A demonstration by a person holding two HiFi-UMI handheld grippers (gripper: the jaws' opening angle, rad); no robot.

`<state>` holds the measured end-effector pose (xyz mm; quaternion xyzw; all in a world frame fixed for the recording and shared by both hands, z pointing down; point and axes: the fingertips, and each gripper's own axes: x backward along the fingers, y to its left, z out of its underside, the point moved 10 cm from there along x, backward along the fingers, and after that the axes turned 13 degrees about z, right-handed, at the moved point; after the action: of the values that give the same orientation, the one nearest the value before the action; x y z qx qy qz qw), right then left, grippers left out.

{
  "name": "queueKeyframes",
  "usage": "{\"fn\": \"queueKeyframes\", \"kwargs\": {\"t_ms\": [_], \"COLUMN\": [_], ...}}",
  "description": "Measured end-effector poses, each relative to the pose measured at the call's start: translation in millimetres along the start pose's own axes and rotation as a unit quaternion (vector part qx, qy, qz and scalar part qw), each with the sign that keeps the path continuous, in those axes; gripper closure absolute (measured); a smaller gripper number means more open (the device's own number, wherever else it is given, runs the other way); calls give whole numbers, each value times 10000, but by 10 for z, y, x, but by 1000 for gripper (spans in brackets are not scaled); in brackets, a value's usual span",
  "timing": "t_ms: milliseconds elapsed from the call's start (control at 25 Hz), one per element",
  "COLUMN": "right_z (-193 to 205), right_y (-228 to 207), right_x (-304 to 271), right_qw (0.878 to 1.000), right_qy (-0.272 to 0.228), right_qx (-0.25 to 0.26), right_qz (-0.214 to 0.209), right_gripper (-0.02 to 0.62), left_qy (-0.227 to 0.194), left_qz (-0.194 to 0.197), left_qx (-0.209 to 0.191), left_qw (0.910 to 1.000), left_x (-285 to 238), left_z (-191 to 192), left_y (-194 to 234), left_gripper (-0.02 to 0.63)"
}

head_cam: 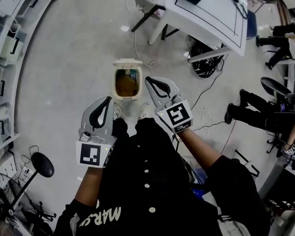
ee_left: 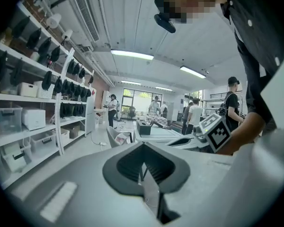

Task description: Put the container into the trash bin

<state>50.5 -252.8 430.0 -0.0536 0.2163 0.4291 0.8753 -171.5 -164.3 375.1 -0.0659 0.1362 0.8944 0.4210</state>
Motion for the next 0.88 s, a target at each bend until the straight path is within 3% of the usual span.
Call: {"fn": "queueKeyframes", "kwargs": {"t_ms": [400,880], "right_z": [-533,-853], "right_y": [-178,-425], "right_x": [665,1228], "right_qw": [9964,9747], "right_qy": [-686,-1759], "right_qx": [-69,-562], "right_qz": [484,1261], "right_gripper": [571,571], "left_qy": [-477,-831], "left_qz": [95,-45], "left_qx": [-242,-676], "left_qw": [9985,9942], "left_x": [133,248], "left_z": [-390,-757], "left_y": [-92,-1], "left_gripper": [604,604]}}
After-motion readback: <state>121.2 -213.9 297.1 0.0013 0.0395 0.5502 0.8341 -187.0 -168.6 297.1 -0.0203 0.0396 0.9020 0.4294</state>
